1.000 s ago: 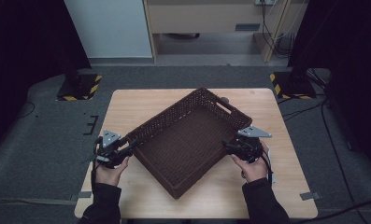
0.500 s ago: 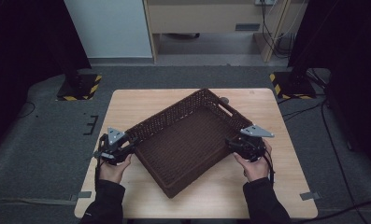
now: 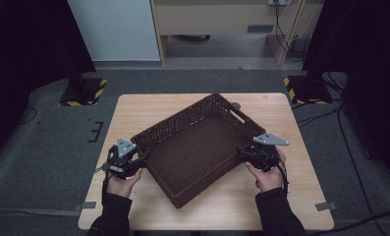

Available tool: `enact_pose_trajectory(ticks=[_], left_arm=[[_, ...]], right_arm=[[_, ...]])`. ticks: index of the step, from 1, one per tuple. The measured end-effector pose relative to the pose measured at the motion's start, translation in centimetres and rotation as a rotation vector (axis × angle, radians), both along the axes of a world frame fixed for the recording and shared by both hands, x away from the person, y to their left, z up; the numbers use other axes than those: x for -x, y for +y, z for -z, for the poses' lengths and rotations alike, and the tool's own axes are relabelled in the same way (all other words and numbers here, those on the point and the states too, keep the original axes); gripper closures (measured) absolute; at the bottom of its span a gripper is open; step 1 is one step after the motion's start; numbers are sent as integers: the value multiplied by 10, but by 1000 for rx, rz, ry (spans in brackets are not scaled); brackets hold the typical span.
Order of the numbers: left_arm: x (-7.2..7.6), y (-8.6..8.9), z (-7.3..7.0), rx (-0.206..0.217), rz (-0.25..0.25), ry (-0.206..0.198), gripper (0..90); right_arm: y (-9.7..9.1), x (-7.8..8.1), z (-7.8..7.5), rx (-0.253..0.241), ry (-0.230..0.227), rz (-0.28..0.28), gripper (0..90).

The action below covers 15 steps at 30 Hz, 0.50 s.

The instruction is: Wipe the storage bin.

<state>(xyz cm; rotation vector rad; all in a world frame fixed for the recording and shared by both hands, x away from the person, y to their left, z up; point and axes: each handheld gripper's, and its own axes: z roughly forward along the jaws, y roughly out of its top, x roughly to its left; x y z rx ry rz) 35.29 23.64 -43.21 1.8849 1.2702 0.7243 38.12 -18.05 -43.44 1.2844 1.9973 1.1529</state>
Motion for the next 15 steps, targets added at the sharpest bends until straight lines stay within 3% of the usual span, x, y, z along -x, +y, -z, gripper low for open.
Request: enact_pose_trajectory(ticks=[4,8,12,15], left_arm=[[-8,6,1,3,-10,2,528],[-14,13,1,35,-13,10,529],[-8,14,-2,57,-13,11,515],[0,10,-3,49,2,15,492]], right_arm=[[-3,1,-5,5,-22,8,400],[-5,-1,0,14,-18,10,409],[-1,0,2,75,-39,6,411],[0,1,2,61,-31,-9,415]])
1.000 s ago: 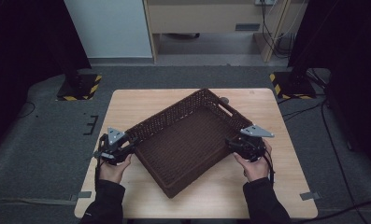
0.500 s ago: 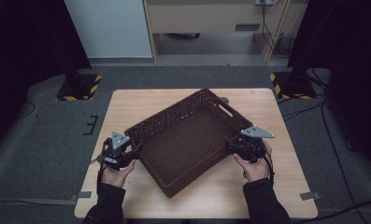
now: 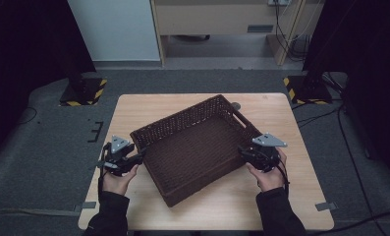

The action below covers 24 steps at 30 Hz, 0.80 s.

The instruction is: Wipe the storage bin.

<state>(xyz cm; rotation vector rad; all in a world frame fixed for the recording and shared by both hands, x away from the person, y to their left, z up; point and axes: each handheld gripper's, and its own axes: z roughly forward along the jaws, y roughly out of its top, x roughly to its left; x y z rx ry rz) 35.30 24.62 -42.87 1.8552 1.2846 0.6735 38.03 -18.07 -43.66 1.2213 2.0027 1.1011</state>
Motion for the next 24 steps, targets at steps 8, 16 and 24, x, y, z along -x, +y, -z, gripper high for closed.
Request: enact_pose_trajectory(ticks=[8,16,24], left_arm=[[-6,-5,5,-48,12,6,495],[-17,6,6,-10,2,19,501],[-2,-1,0,-3,18,7,490]], right_arm=[[-1,1,-6,-15,40,-20,416],[-6,-3,-2,-4,59,-12,416],[-6,-1,1,-25,77,-15,427]])
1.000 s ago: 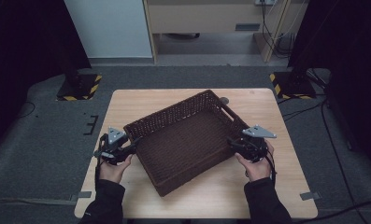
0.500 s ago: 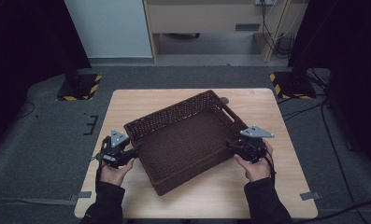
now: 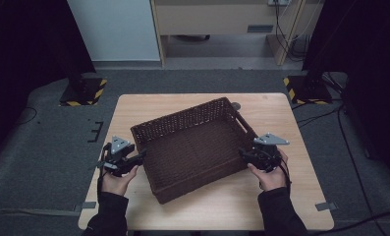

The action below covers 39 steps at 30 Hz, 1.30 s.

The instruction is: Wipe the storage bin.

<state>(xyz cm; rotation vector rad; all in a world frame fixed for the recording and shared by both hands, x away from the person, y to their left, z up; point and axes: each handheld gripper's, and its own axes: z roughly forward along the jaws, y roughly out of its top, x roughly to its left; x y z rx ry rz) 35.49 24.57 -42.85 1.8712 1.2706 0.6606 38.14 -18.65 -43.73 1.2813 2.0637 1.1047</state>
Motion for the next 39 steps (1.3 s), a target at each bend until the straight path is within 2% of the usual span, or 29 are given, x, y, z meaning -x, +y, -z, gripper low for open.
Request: enact_pose_trajectory(ticks=[3,5,7,12,17,20,21,24,27,30,32,35,38,39], left_arm=[[-3,-4,5,-41,-7,15,500],[-6,-1,7,-37,-5,17,498],[-8,2,6,-25,-5,22,509],[-15,7,9,-1,-21,30,505],[-13,7,7,-6,-15,26,508],[-9,6,5,-4,-16,17,506],[-8,6,5,-10,-11,16,504],[-6,4,6,-15,-6,18,498],[-6,4,7,-22,-3,26,494],[-7,4,11,-25,-14,34,496],[-8,4,13,-23,-5,45,518],[-11,2,16,-41,0,53,548],[-14,2,17,-55,-20,51,575],[-16,3,17,-62,-22,54,581]], right_arm=[[0,0,-1,0,16,-9,435],[0,0,-4,-6,26,-23,419],[-3,0,-9,-2,-9,-16,412],[-19,0,-16,-4,-53,48,459],[-33,-6,-6,16,-6,76,570],[-35,-9,-1,14,22,55,677],[-35,-9,-1,7,25,47,681],[-32,-7,-3,37,31,47,717],[-33,-2,-6,48,52,19,757],[-33,3,-7,42,66,-6,746],[-34,3,-9,36,65,-10,700],[-39,0,-11,15,13,-7,655],[-40,-5,-8,5,-4,-8,652],[-40,-7,-6,-18,5,-14,661]])
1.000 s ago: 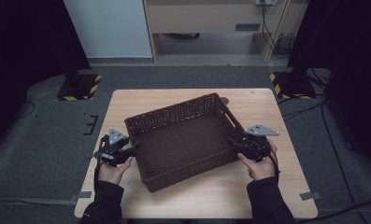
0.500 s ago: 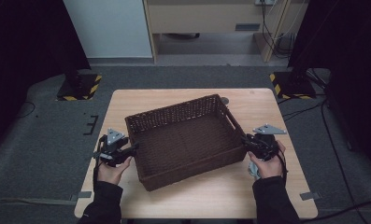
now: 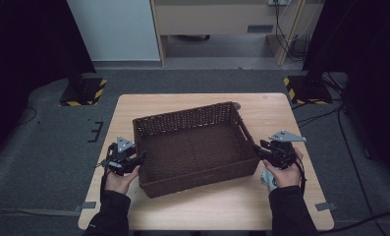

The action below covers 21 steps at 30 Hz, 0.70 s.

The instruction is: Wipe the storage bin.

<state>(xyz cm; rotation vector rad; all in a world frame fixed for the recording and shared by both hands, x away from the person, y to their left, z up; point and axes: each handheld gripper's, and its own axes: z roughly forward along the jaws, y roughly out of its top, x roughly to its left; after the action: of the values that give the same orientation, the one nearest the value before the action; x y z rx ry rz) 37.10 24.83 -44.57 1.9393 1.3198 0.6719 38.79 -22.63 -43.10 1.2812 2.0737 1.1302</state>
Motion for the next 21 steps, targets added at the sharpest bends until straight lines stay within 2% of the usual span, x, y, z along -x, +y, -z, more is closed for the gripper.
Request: enact_pose_trajectory(ticks=[2,6,8,12,15,16,18,19,21], left_arm=[[-2,1,1,3,-8,-5,590],[-6,2,2,-11,-12,-7,602],[-6,2,2,-13,-12,-7,604],[-9,5,3,-17,-19,-10,613],[-12,9,4,5,-19,-2,619],[-12,10,4,9,-16,1,619],[-13,9,4,0,-12,-1,620],[-14,9,4,-2,-12,0,623],[-15,10,4,-2,-11,1,627]], right_arm=[[2,-2,3,-18,2,-19,691],[8,-1,4,-3,4,-53,764],[11,1,4,21,3,-52,770],[13,6,2,18,30,-59,775],[14,10,-1,12,60,-82,760],[14,9,-2,19,54,-91,747],[15,8,-3,4,29,-87,650],[16,6,-3,18,6,-77,613],[18,2,0,40,-16,-64,603]])
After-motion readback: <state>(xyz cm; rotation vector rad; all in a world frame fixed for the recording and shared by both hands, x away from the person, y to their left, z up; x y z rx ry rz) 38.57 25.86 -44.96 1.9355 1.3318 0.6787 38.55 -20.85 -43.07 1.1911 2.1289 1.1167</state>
